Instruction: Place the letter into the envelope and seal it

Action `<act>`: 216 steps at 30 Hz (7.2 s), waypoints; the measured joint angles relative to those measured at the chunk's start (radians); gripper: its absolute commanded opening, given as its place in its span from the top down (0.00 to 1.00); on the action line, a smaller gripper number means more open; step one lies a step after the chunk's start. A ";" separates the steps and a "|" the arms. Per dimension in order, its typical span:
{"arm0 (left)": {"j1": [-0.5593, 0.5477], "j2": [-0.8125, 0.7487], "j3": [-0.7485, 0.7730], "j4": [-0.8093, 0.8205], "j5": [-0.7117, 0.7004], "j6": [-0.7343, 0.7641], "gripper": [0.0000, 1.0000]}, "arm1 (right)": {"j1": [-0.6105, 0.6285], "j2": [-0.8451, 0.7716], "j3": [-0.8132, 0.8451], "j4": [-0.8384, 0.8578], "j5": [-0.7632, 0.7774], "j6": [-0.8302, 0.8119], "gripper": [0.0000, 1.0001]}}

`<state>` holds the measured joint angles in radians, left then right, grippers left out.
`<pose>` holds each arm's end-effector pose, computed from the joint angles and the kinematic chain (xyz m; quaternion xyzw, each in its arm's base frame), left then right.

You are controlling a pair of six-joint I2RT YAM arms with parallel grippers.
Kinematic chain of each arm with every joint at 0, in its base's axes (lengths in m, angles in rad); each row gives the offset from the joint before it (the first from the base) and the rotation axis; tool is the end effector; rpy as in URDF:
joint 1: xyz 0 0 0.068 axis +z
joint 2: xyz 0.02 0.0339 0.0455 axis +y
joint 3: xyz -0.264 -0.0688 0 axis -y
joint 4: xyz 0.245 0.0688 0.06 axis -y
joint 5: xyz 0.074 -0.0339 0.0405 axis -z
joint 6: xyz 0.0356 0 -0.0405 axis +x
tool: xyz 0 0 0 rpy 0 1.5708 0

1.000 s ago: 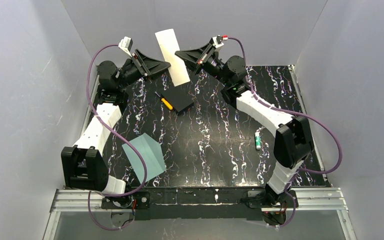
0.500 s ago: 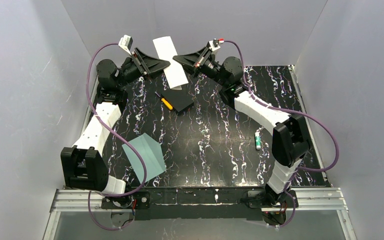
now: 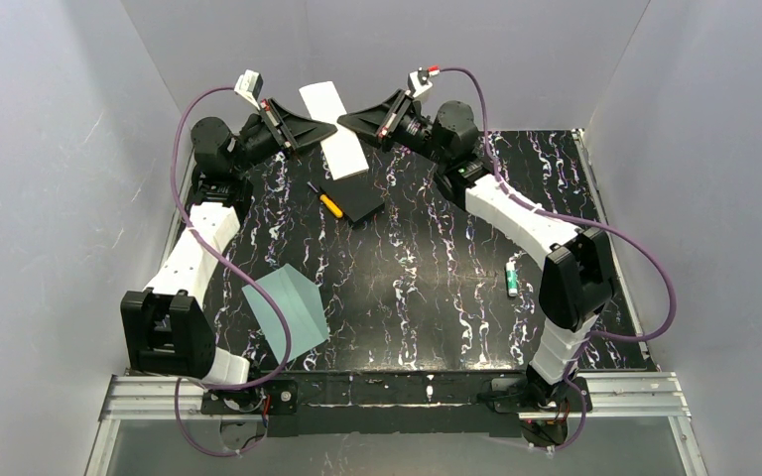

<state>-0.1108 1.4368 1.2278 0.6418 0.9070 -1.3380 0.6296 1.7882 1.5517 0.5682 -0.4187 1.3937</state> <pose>0.3188 -0.0637 0.4232 0.0229 0.6085 -0.6786 0.4107 0.3389 0.2648 0.4069 0.0548 0.5901 0.7391 0.3201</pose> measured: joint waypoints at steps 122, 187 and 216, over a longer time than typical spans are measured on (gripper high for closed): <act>-0.271 0.208 -0.122 -1.438 -0.755 0.505 0.69 | 0.078 -0.222 -0.568 -0.277 0.043 -0.791 0.99; -0.088 -0.075 -0.060 -0.736 -0.129 0.528 0.27 | -0.063 -0.072 -0.597 0.534 -0.048 -0.197 0.99; -0.079 -0.003 0.031 -0.447 0.045 0.276 1.00 | 0.013 0.014 -0.418 0.634 -0.465 -0.056 0.69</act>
<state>-0.1894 1.4334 1.2591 0.1951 0.9524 -1.0622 0.6426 1.8027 1.1339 1.2022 -0.8837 1.3380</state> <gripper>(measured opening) 0.009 0.325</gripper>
